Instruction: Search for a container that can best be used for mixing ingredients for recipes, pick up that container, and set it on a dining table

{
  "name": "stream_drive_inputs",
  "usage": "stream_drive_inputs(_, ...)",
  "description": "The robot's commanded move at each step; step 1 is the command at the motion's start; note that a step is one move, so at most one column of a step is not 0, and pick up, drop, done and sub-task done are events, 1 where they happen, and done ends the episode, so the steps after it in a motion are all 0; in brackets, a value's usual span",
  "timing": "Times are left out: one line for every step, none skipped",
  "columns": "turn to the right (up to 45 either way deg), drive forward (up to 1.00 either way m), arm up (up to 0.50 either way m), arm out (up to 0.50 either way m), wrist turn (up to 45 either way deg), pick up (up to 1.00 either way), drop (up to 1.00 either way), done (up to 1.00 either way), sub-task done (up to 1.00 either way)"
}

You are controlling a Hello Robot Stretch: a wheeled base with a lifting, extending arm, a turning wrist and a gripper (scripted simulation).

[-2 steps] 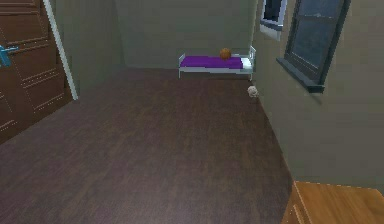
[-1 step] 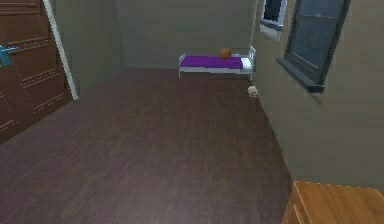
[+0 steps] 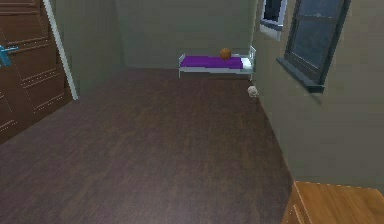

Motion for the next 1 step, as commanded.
stream_drive_inputs(0.0, 0.00, 0.00, 0.00, -45.0, 0.00, 0.00, 0.00, 0.00)
